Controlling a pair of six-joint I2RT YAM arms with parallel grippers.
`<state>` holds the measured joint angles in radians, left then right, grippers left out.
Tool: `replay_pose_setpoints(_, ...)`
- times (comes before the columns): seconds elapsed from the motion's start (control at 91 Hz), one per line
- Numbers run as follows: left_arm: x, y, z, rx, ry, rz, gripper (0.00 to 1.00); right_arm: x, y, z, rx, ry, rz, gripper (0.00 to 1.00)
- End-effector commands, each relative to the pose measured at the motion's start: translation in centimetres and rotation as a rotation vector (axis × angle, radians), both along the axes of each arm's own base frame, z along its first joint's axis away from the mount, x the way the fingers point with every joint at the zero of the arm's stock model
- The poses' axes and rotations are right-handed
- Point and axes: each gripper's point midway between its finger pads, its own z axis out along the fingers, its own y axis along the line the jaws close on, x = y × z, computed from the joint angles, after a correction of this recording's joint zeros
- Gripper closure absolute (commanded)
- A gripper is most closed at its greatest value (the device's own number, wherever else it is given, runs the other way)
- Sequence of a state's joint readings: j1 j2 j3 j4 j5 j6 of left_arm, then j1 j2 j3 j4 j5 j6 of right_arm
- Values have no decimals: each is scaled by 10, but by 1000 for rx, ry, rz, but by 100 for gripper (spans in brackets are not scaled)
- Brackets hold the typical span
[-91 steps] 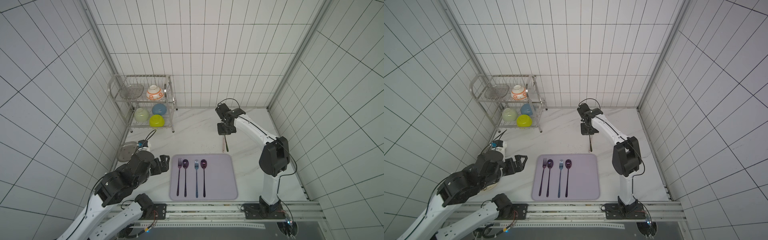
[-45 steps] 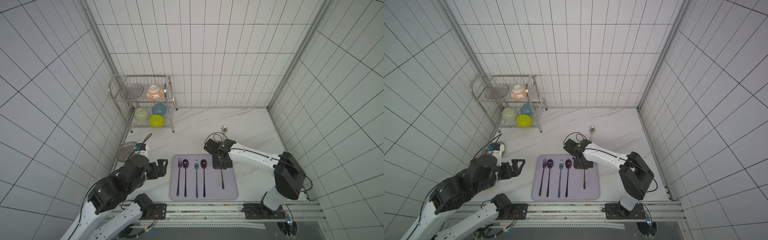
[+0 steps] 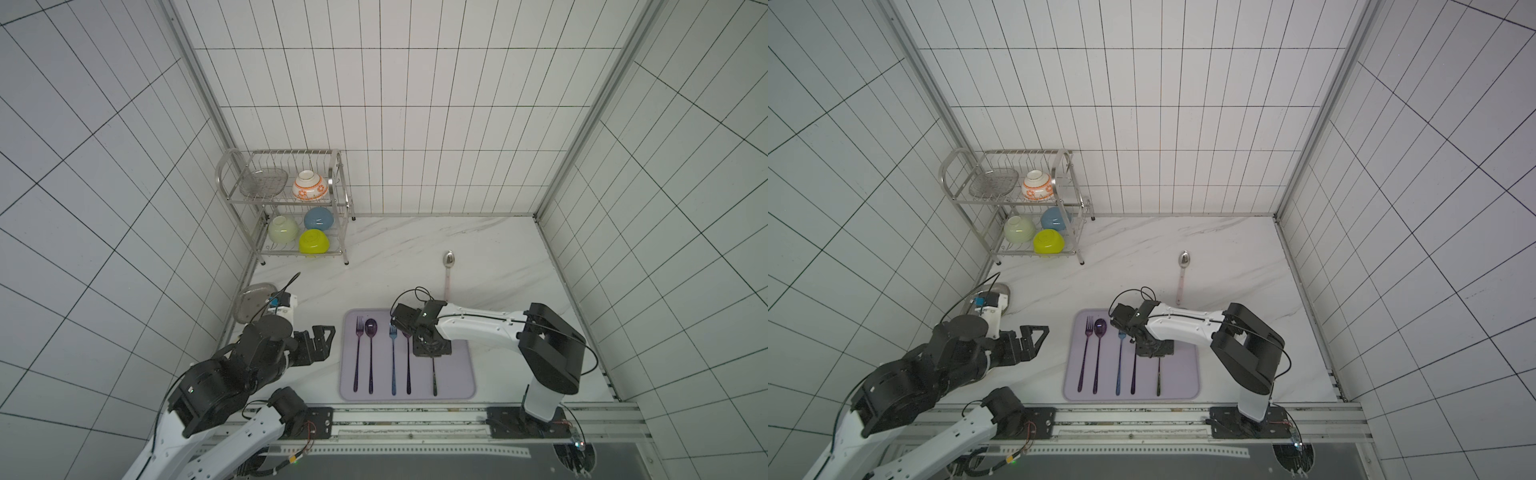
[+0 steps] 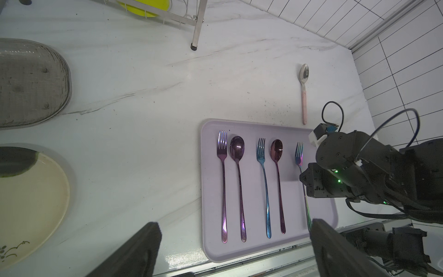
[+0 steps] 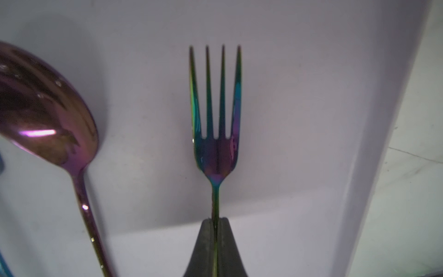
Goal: Set the spoon and fork side by side
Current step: Place the fork on the tray.
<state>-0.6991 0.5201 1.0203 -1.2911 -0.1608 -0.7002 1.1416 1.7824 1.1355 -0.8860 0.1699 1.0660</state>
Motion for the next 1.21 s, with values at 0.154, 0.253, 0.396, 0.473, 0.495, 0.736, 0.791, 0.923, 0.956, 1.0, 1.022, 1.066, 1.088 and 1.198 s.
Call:
replay_pose_setpoints(0.154, -2, 3, -1, -4, -1, 10, 2, 4, -13, 3, -73, -35, 34, 100)
replay_pose_setpoints(0.253, -1, 3, -1, -4, -2, 14, 2, 3, -16, 1, -85, -30, 44, 100)
replay_pose_setpoints(0.396, 1, 1, -1, -9, 0, 20, 2, 5, -17, 0, -95, -31, 49, 100)
replay_pose_setpoints(0.473, 2, 0, -1, -11, 0, 20, 2, 5, -20, -1, -108, -28, 47, 100)
replay_pose_setpoints(0.495, 2, 0, -2, -10, 3, 22, 2, 6, -20, -2, -109, -27, 46, 100)
replay_pose_setpoints(0.736, 3, 0, -4, -6, 9, 25, 2, 5, -26, -8, -133, -7, 40, 100)
replay_pose_setpoints(0.791, 4, -1, -5, -3, 11, 24, 2, 5, -27, -10, -134, -1, 36, 100)
replay_pose_setpoints(0.923, 5, -3, -5, -4, 14, 22, 2, 2, -29, -17, -124, 19, 21, 100)
replay_pose_setpoints(0.956, 6, -3, -5, -4, 12, 23, 2, 1, -29, -18, -124, 23, 19, 100)
replay_pose_setpoints(1.0, 6, -3, -5, -3, 13, 21, 2, 1, -29, -18, -123, 26, 19, 99)
replay_pose_setpoints(1.022, 6, -3, -5, -2, 14, 21, 2, 1, -29, -18, -123, 26, 21, 97)
replay_pose_setpoints(1.066, 6, -3, -5, -3, 14, 23, 2, 1, -29, -18, -124, 26, 21, 95)
replay_pose_setpoints(1.088, 6, -3, -6, -2, 14, 23, 2, 1, -29, -18, -123, 26, 23, 95)
replay_pose_setpoints(1.198, 6, -3, -7, -2, 17, 23, 2, 2, -28, -16, -118, 24, 26, 89)
